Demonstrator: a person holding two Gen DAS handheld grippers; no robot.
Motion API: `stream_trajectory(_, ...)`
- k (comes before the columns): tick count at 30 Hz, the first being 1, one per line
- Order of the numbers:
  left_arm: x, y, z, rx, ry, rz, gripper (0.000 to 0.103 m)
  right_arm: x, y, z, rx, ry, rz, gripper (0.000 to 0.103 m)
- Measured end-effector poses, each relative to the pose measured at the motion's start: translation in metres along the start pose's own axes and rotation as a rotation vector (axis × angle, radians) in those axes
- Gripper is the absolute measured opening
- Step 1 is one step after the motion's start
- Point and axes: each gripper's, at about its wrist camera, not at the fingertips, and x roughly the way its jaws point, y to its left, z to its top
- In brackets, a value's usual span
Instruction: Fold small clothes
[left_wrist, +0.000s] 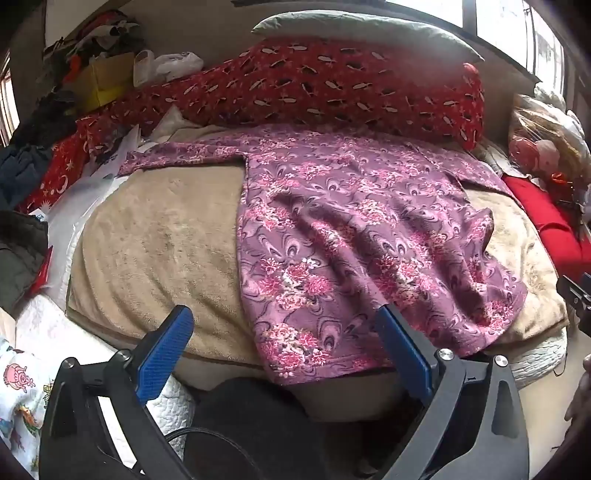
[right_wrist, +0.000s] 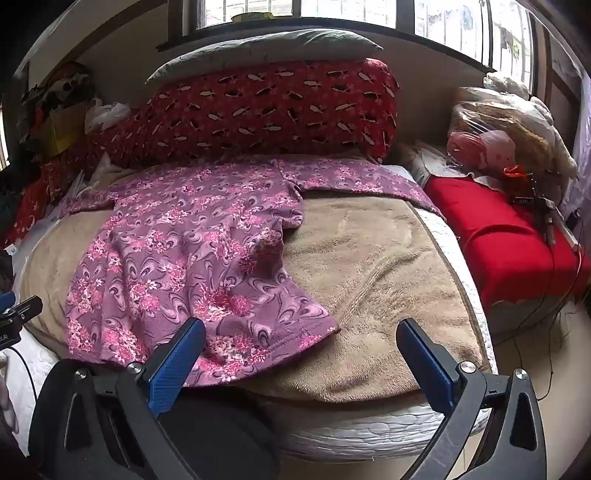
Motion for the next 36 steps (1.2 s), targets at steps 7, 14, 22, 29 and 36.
stream_trajectory(7,-0.002,0.001,-0.003,0.009,-0.007,0.002,0.1,-0.001,0.0,0.0,0.002,0.0,0.005,0.103)
stream_trajectory(14,-0.001,-0.004,-0.001,0.019,0.011,0.007,0.1,-0.002,0.0,0.002,0.003,-0.003,0.009,0.103)
stream_trajectory(22,0.001,-0.005,-0.002,0.017,0.013,0.009,0.1,-0.004,0.0,0.001,0.005,-0.009,0.019,0.103)
stream_trajectory(29,0.008,-0.002,-0.004,0.014,0.058,0.01,0.1,-0.003,-0.001,0.002,0.01,-0.004,0.025,0.103)
stream_trajectory(36,0.022,0.009,0.003,-0.024,0.13,0.007,0.1,0.004,-0.001,0.003,-0.001,0.0,0.042,0.102)
